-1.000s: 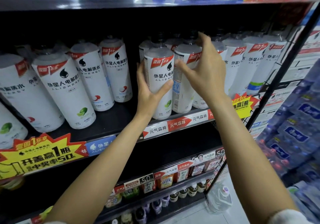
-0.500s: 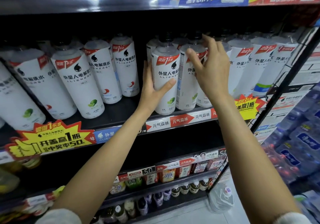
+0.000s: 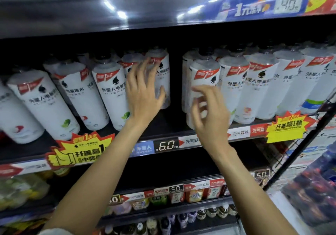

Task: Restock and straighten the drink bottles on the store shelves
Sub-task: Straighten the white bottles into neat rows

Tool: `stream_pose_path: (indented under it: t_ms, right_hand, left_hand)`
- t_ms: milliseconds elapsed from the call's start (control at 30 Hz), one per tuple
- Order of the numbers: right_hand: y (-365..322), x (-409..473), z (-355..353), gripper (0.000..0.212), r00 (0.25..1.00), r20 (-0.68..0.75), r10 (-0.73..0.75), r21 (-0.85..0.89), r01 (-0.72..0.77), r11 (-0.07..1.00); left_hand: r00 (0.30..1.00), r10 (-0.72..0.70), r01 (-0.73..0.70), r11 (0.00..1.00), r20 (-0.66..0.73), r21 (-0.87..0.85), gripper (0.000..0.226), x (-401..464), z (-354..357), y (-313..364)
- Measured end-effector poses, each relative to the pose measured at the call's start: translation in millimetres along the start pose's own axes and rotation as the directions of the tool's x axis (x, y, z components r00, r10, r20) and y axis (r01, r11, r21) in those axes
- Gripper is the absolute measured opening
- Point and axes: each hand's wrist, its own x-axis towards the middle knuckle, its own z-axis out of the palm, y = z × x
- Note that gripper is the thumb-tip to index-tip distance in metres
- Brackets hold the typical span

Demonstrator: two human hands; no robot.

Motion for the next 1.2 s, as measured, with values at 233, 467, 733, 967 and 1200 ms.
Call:
stream_pose_path:
  t_ms: [233, 467, 733, 967, 1200]
  right_hand:
    - [-4.7, 56.2, 100.3, 0.071, 0.972, 0.226, 0.056, -0.160, -0.019, 0.987]
    - [2.9, 76.6, 122.0, 0.085, 0.935, 0.280, 0.218, 0.036, -0.237, 0.971]
    - [-10.7, 64.1, 103.1, 0.079, 0.966, 0.181, 0.187, -0.313, -0.123, 0.942]
    - [-13.6, 53.4, 100.1, 0.074, 0.997, -0.017, 0.081, -0.708, -0.069, 0.703]
    - [-21.8, 42.0, 91.9, 0.055, 0.996, -0.004, -0.090, -0.532, 0.075, 0.843]
  left_hand:
    - [0.948, 0.184, -0.307, 0.740, 0.259, 0.599, 0.071, -2.3, -6.7, -25.6]
    - [0.935, 0.217, -0.338, 0.785, 0.279, 0.519, 0.079, -0.1, -11.9, -36.7]
    - [0.959, 0.244, -0.268, 0.945, 0.142, 0.186, 0.067, 1.9, -9.9, -32.6]
    - [0.994, 0.079, -0.059, 0.972, 0.077, -0.226, 0.063, -0.5, -10.7, -13.4]
    - [0.966, -0.024, -0.032, 0.977, -0.258, -0.211, 0.051, -18.4, -48.4, -39.4]
